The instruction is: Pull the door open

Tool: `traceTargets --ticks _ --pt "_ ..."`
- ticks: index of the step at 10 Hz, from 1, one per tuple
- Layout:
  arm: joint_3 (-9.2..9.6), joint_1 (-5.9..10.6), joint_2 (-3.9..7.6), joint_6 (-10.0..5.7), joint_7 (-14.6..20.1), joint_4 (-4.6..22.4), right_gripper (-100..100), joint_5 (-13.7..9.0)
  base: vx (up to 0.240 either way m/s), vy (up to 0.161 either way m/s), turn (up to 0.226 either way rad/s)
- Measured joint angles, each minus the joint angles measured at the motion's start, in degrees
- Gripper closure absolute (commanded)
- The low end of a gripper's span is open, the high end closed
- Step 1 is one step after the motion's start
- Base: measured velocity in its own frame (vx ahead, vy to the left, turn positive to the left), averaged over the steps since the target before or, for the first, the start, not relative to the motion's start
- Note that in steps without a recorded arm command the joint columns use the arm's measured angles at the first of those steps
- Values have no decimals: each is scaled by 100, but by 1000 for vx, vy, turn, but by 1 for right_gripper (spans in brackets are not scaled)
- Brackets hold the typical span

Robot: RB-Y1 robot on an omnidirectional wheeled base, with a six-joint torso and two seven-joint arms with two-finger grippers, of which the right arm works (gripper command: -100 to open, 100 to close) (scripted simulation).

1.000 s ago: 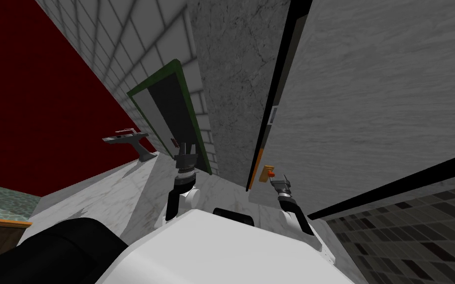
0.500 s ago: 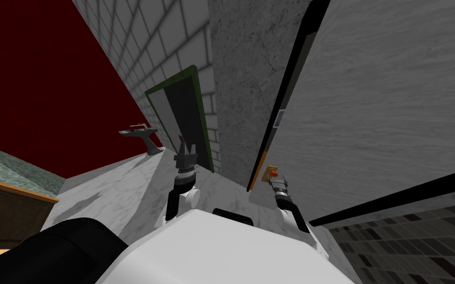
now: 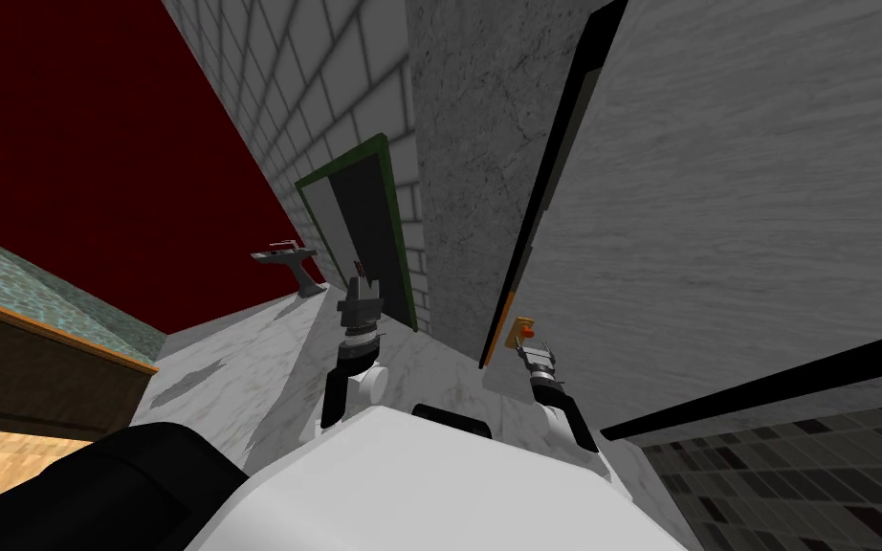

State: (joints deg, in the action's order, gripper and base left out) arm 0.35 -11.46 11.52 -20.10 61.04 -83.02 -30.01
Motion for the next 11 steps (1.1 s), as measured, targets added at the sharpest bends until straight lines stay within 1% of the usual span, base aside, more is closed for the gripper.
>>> traceTargets --ticks 4,5,6,7,8,9,10,11 --pt "54 -29 -96 126 512 -89 -100 -373 -70 -30 47" --pt "55 -30 -98 135 539 -93 -100 -383 90 20 174" --pt "10 -37 -16 71 593 -4 -100 -416 180 -7 227" --pt "-85 -10 61 44 653 61 -100 -465 197 -21 205" --pt "-145 -14 182 -6 743 139 -100 -515 182 -8 157" --pt "-221 -57 261 -46 813 151 -100 -559 81 -6 25" --pt "-231 -59 268 -52 825 149 100 -563 -4 -5 -42" --pt "-243 -55 274 -54 819 151 100 -563 -25 -14 -25"
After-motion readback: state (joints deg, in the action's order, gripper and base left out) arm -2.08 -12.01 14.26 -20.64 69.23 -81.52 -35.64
